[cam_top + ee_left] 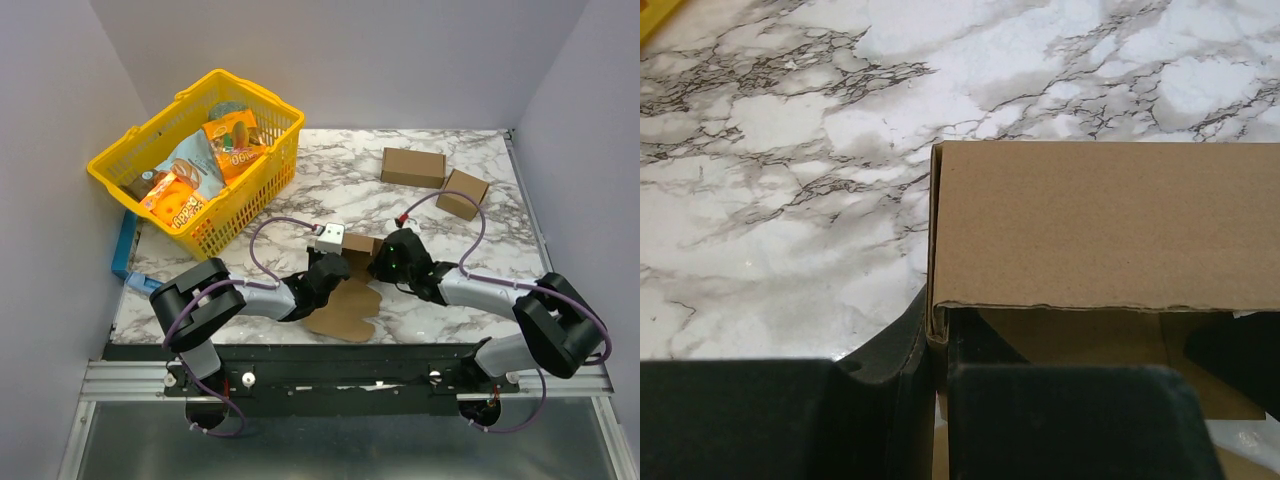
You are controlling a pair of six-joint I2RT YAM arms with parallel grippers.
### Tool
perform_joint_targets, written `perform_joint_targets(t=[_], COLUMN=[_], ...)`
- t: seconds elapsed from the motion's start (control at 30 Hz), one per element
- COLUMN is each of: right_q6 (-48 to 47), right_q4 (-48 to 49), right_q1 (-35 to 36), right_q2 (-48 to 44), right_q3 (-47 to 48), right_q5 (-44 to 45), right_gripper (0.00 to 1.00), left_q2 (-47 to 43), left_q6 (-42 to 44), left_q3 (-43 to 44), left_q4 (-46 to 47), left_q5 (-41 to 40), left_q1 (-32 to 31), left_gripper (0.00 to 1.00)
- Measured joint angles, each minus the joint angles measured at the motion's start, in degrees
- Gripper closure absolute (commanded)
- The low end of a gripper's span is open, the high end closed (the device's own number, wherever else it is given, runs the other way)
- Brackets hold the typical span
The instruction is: Fold the paper box
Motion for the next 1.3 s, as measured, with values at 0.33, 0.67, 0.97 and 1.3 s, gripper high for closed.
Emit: perform_joint_targets(t=[0.33,0.67,0.97,1.3], right_q6=[-1.36,0.26,1.31,2.01], right_q4=[-2.69,-2.64,-3.15,-3.04], right_q1=[6.12,6.97,8.26,10.88], right_q2=[1.90,5.27,4.13,-5.84], right_q3=[3.28,4.48,4.26,-1.03], right_q5=[7.39,9.14,12.52,14.21], right_gripper=[0.75,0.55,0.34,0.33], left_q2=[0.02,0.11,0.33,1.03], left_q6=[-0.02,-0.90,-1.75,-1.62], left_q3=[0.00,0.00,0.07,1.40], left_q4=[-0.04,-0.13,-0.26,-0.42], left_q5=[0.02,-0.70,-1.53,1.09], left_q1=[0.09,0.72,1.11,-0.26], left_gripper=[1.00,1.00,1.00,1.00])
